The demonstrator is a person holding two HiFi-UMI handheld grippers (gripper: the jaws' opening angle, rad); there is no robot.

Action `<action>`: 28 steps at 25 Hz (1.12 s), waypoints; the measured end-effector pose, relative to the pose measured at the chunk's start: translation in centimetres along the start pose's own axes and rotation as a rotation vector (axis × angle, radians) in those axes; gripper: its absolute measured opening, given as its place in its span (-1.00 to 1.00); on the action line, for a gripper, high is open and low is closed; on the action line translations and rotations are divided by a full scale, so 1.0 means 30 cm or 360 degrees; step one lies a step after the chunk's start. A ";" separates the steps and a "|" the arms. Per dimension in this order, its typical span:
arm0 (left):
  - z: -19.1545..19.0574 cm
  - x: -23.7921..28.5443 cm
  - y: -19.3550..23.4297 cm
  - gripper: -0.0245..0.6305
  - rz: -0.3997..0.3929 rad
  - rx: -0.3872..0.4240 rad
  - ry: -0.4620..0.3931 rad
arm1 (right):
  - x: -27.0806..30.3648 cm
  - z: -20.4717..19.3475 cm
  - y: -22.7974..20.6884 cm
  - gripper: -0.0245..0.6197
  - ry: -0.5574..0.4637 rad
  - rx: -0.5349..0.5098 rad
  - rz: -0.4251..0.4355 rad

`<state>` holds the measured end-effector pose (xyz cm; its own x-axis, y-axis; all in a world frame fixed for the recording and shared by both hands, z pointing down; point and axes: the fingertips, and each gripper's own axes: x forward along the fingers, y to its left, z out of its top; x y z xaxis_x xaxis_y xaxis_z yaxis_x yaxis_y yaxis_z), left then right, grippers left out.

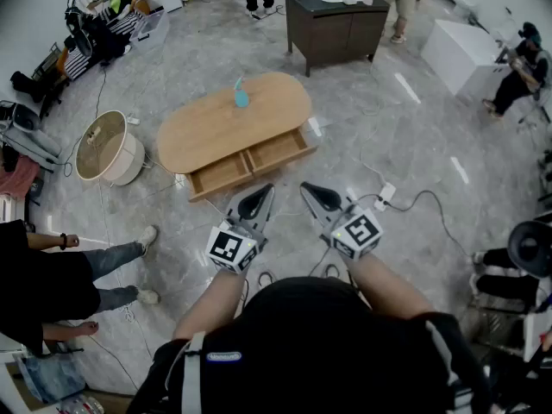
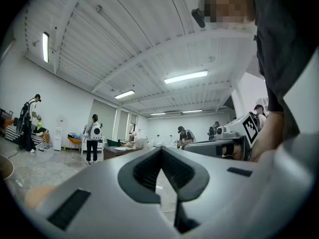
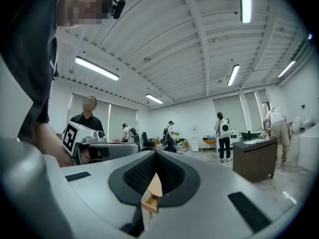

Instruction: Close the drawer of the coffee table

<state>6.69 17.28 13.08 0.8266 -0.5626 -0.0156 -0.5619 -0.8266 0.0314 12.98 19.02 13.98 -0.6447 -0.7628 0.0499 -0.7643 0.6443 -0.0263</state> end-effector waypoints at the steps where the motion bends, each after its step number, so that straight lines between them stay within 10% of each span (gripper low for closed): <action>1: 0.000 0.001 -0.001 -0.91 0.0000 0.0001 0.0001 | 0.000 0.004 -0.006 -0.90 -0.0009 0.0001 -0.0012; 28: -0.030 -0.002 -0.002 -0.91 0.0004 -0.0031 -0.0012 | -0.022 -0.001 -0.036 -0.90 -0.0080 0.0029 -0.0050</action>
<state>6.70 17.37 13.99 0.8250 -0.5647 -0.0231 -0.5632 -0.8248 0.0507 14.22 18.83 14.01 -0.6199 -0.7847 0.0007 -0.7840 0.6192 -0.0440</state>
